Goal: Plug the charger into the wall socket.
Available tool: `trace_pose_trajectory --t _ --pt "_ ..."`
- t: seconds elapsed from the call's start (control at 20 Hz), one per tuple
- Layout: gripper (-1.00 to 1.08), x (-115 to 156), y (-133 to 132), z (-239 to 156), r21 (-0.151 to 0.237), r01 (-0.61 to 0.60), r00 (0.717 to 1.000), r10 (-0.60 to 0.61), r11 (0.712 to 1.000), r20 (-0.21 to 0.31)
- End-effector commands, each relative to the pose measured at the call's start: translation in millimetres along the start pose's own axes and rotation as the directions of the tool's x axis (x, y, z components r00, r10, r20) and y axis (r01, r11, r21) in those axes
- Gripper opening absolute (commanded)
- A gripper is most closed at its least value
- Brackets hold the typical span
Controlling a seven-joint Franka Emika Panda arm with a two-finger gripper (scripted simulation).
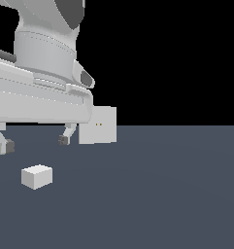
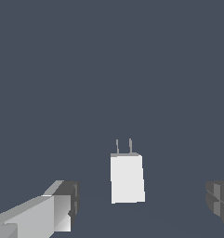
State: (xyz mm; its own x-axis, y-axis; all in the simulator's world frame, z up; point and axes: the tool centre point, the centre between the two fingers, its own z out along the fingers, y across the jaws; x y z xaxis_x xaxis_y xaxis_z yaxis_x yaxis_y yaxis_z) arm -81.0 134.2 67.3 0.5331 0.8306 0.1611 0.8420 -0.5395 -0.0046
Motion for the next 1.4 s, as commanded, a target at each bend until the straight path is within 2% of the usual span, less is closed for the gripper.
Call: trace_pose_trajectory --t 0.0,0.65,1.35 --pt "1.0 -1 -4 3 0.001 0.029 1.0 -0.029 1.0 -0.003" --pt "1.0 -3 -6 8 0.003 0.044 0.999 -0.044 0.999 -0.004" --pt "1.0 -11 -6 54 0.002 0.043 0.999 -0.043 0.999 -0.003"
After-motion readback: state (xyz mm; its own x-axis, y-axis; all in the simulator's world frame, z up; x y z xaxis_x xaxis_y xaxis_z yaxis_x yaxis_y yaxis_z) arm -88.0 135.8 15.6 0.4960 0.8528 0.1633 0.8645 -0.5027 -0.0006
